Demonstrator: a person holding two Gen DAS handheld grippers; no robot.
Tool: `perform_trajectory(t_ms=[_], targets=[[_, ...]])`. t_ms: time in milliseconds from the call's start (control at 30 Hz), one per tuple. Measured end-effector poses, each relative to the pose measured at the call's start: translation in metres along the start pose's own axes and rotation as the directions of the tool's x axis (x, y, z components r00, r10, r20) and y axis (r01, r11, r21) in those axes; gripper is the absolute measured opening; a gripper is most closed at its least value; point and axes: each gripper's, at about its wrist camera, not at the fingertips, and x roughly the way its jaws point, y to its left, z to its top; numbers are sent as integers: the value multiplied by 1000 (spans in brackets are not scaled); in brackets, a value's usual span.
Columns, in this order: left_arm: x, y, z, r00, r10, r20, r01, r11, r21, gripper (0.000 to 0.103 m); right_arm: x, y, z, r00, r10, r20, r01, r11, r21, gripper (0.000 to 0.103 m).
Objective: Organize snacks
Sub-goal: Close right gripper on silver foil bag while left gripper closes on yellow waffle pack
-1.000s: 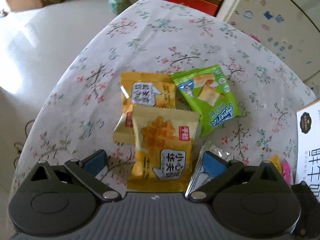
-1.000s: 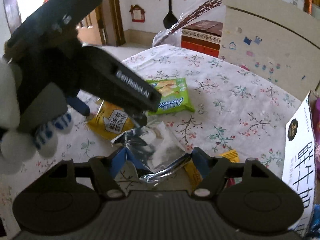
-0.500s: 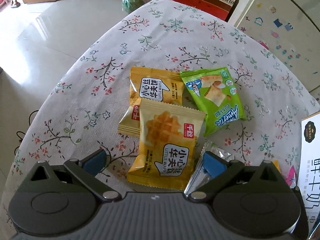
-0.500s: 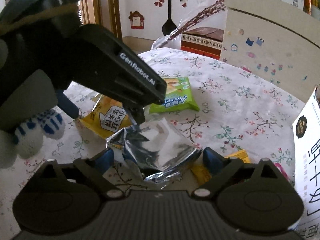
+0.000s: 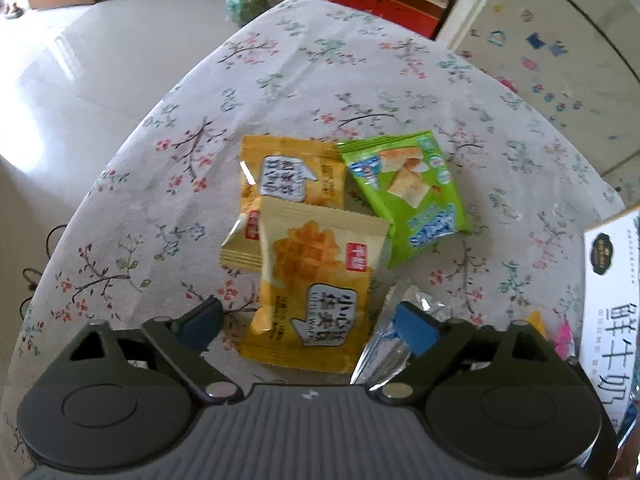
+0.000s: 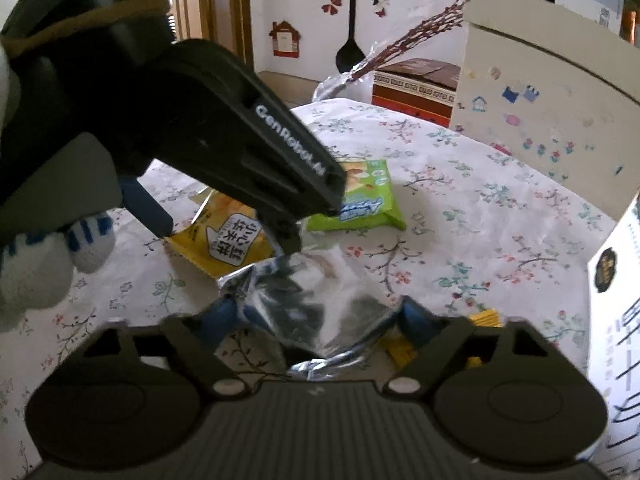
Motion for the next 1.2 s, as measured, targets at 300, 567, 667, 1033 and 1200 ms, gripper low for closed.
perform_trajectory(t_ms=[300,567,667,1033,1200], targets=[[-8,-7,-2,995,-96,6,96,995,13,48,-20,-12,5,996,-48,-78,54,995,78,71],[-13,-2,-4,991,-131,-1,131,991,-21,40,-71,-40,10,994,-67,-85,86,966,246,71],[-14,-1,-5,992,-120,25,121,992,-29,49,-93,-43,11,997,-47,-66,64,960,274,71],[-5,-24,-1,996,-40,79,40,999,1,83,-112,-53,13,1000,-13,0,12,939,344,72],[-2,-35,-4,992,12,126,-20,998,60,67,-118,-65,11,1000,-27,15,19,921,388,72]])
